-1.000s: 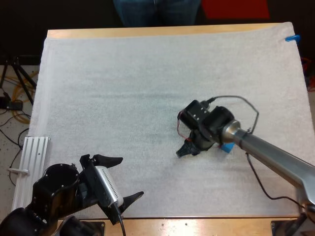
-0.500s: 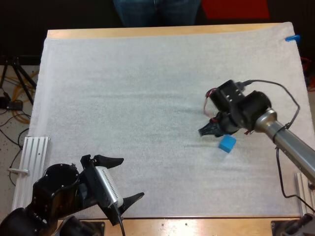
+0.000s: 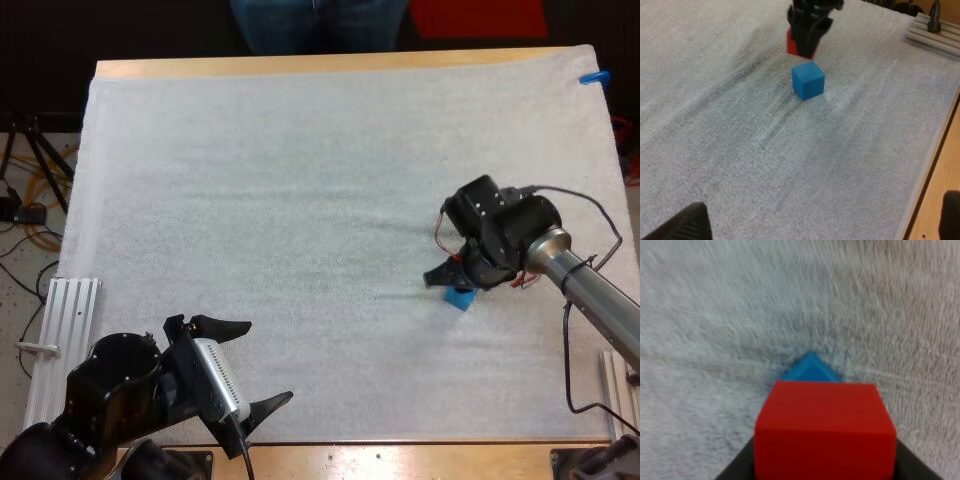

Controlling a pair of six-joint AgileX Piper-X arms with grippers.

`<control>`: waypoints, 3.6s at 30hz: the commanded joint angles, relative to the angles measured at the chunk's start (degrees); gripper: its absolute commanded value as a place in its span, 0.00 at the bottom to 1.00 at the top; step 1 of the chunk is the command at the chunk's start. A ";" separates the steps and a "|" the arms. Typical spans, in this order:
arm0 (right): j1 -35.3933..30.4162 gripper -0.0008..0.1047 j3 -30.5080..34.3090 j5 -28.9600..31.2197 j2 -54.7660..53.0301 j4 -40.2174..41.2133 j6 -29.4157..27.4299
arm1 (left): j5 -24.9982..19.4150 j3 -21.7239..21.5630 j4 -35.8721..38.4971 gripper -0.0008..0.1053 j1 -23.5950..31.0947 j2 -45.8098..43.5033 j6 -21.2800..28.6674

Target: Stack red cube on blue cube

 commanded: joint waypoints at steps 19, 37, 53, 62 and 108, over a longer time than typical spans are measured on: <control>0.02 0.20 3.34 -2.53 3.04 -5.74 1.41 | 0.49 -0.33 -0.18 0.83 -0.36 0.06 0.29; 0.02 0.69 3.34 -1.84 3.14 -6.10 2.20 | 0.49 -0.33 -0.18 0.83 -0.36 0.06 0.29; 0.02 0.68 3.34 -1.84 -14.64 -0.61 2.34 | 0.49 -0.33 -0.18 0.83 -0.36 0.06 0.29; -1.16 0.68 3.34 -1.01 -18.11 -4.69 1.10 | -6.43 -0.33 -5.01 0.83 0.21 5.69 -1.31; -29.81 0.68 13.17 -4.61 -64.30 -6.40 -16.20 | -6.79 -3.23 -10.07 0.83 35.36 -9.62 0.51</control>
